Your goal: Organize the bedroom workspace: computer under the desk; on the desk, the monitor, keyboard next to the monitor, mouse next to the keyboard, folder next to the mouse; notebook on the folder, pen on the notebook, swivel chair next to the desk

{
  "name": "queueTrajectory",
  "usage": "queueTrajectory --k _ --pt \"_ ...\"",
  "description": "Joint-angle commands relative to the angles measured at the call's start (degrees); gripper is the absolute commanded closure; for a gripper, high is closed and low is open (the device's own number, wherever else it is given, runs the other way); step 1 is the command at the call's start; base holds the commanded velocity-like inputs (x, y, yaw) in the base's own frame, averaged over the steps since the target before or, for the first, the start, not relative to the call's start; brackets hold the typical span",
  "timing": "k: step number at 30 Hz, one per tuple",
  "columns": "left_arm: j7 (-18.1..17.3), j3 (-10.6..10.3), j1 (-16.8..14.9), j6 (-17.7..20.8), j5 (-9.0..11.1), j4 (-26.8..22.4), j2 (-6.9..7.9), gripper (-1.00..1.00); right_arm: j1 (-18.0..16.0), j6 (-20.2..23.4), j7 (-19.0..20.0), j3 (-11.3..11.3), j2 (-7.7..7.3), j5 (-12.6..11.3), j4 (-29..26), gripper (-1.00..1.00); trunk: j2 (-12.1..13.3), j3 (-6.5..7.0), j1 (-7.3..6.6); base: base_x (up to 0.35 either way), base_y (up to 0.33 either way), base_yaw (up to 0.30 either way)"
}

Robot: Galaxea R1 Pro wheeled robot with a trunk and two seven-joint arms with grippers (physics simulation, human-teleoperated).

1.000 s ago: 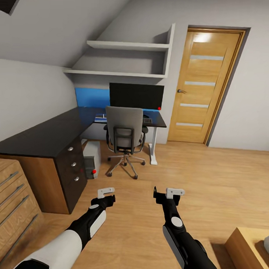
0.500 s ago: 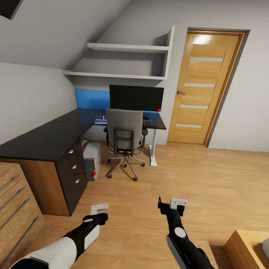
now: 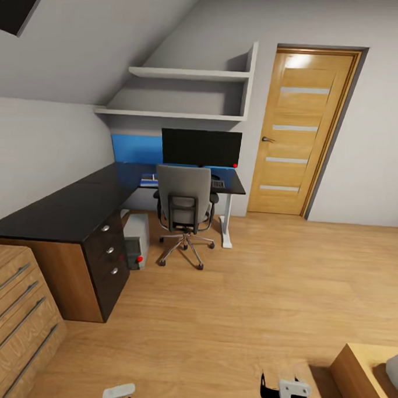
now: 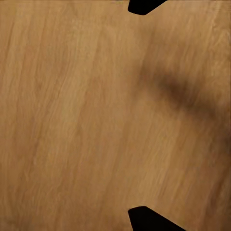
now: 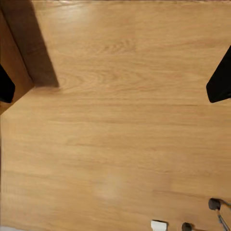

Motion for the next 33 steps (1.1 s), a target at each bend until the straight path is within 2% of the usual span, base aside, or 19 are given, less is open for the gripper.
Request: queueTrajectory --k 1,2,3,4,6,8,10,11,12,13,17,23,27,29,33 --pt "0.2 -0.5 0.9 -0.6 0.4 0.0 0.14 -1.0 0.0 -0.2 -0.1 0.6 0.0 -0.4 0.7 -1.0 0.4 0.13 -0.23 0.0 0.0 0.0" --pt "0.2 -0.5 2.7 -1.5 0.4 0.0 0.48 -1.0 0.0 -0.3 -0.1 0.6 0.01 -0.5 1.7 -1.0 0.8 0.31 -0.45 0.0 0.0 0.0" --pt "0.0 -0.5 6.5 -3.9 0.4 0.1 1.62 -1.0 0.0 -0.3 0.2 0.5 0.01 -0.5 2.8 -1.0 1.2 0.49 -0.67 0.0 0.0 0.0" --pt "-0.1 -0.5 8.1 -4.9 0.4 0.1 2.11 -1.0 0.0 -0.3 0.2 0.5 -0.16 -0.5 3.1 -1.0 1.6 0.67 -0.89 0.0 0.0 0.0" --pt "-0.1 -0.5 9.5 -5.7 0.3 0.1 2.66 -1.0 0.0 -0.4 0.3 0.5 -0.54 -0.4 3.1 -1.0 2.4 1.03 -1.33 0.0 0.0 0.0" --pt "-0.2 -0.5 12.4 -6.7 0.2 0.1 3.97 -1.0 0.0 -0.2 0.3 0.4 -1.76 -0.6 3.4 -1.0 3.2 1.39 -1.77 0.0 0.0 0.0" --pt "-0.2 -0.5 13.7 -7.7 0.2 0.1 4.41 -1.0 0.1 0.2 0.3 0.4 -1.86 -0.7 4.0 -1.0 4.0 1.75 -2.21 0.0 0.0 0.0" --pt "-0.3 -0.5 14.4 -9.4 0.1 0.0 4.6 -1.0 0.5 0.7 0.3 0.5 -1.73 -0.7 4.3 -1.0 4.4 1.93 -2.43 0.0 0.0 0.0" --pt "-0.9 -0.6 16.3 -15.7 0.1 0.0 4.85 -1.0 2.5 1.5 0.4 0.5 -1.12 -0.8 4.6 -1.0 4.8 2.11 -2.65 0.0 0.0 0.0" --pt "-1.2 -0.6 17.2 -18.2 0.0 0.0 4.97 -1.0 3.0 1.7 0.4 0.5 -0.94 -0.8 4.6 -1.0 5.2 2.29 -2.87 0.0 0.0 0.0" --pt "-2.8 -0.8 19.1 -23.2 -0.5 0.0 5.13 -1.0 3.6 1.9 0.4 0.5 -0.72 -0.8 4.7 -1.0 6.8 3.0 -3.75 0.0 0.0 0.0" --pt "-6.5 -0.8 20.6 -27.9 -3.5 0.0 5.62 -1.0 3.9 2.0 0.3 0.5 -0.68 -0.8 4.7 -1.0 9.2 4.08 -5.06 0.0 0.0 0.0" --pt "-7.5 -0.8 21.0 -31.1 -4.5 0.0 5.94 -1.0 3.9 2.0 0.3 0.5 -0.67 -0.8 4.7 -1.0 10.8 4.8 -5.94 0.0 0.0 0.0" --pt "-7.8 -0.8 21.1 -32.3 -4.7 0.0 6.03 -1.0 3.9 2.0 0.3 0.5 -0.67 -0.8 4.7 -1.0 11.6 5.16 -6.38 0.0 0.0 0.0" --pt "-8.0 -0.8 21.2 -33.0 -4.9 0.0 6.18 -1.0 3.9 2.0 0.3 0.5 -0.67 -0.8 4.7 -1.0 11.6 5.16 -6.38 0.0 0.0 0.0"
